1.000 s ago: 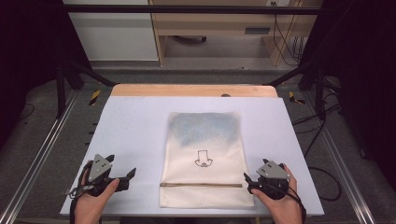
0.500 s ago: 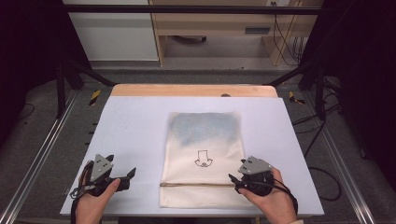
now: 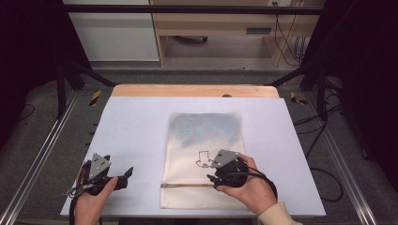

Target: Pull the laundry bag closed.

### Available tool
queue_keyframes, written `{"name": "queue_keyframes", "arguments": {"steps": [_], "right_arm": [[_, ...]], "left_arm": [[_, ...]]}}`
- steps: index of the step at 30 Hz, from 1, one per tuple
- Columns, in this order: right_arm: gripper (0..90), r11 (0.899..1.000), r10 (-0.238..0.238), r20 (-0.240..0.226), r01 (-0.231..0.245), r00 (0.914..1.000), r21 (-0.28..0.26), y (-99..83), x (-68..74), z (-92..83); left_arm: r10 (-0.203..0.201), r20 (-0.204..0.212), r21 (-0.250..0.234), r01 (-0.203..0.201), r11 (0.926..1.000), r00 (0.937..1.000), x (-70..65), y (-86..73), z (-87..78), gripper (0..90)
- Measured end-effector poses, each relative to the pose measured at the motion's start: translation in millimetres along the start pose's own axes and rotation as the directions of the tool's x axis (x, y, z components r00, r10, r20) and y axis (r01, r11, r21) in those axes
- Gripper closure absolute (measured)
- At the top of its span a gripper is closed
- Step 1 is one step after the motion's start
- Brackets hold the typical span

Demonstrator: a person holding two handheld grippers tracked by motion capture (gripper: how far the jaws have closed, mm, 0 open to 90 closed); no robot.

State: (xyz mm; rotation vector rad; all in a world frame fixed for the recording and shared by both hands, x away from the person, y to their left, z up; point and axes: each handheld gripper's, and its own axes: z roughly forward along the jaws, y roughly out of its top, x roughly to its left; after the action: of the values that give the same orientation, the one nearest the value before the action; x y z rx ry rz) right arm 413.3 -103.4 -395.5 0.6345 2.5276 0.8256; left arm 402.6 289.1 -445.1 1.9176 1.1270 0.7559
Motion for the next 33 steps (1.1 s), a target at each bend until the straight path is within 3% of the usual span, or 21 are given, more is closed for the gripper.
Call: {"name": "queue_keyframes", "arguments": {"steps": [5,10,17,24,27,29,33], "right_arm": [[36.3,0.999,-0.029,-0.028,0.030,0.9992,0.020,13.9,5.2,8.7],[44.4,0.996,-0.073,-0.085,0.078,0.9937,0.048,29.6,13.3,19.2],[54.1,0.989,-0.116,-0.129,0.127,0.9847,0.073,45.3,21.8,30.4],[62.5,0.979,-0.157,-0.195,0.178,0.9683,0.097,60.1,30.5,41.0],[63.5,0.976,-0.174,-0.208,0.197,0.9625,0.096,63.9,34.0,44.6],[65.4,0.971,-0.191,-0.234,0.218,0.9531,0.095,68.9,38.9,50.9],[66.5,0.968,-0.203,-0.253,0.232,0.9459,0.093,73.8,43.8,56.9]], "left_arm": [[0.004,-0.015,0.001,-0.004,1.0000,0.9999,1.6,0.3,-0.2,6.8],[-0.011,-0.025,0.000,0.011,0.9999,0.9996,6.9,-0.6,0.5,6.6],[-0.011,-0.029,0.005,0.011,0.9999,0.9995,7.7,-1.0,2.4,6.4],[-0.010,-0.043,0.019,0.011,0.9998,0.9990,12.5,-1.0,3.8,6.4],[-0.014,-0.047,0.019,0.015,0.9997,0.9988,15.0,-1.0,4.1,6.4],[-0.022,-0.048,0.020,0.023,0.9995,0.9986,17.5,-0.9,4.8,6.4],[-0.026,-0.045,0.021,0.027,0.9994,0.9986,18.4,-0.8,5.8,6.4]]}}
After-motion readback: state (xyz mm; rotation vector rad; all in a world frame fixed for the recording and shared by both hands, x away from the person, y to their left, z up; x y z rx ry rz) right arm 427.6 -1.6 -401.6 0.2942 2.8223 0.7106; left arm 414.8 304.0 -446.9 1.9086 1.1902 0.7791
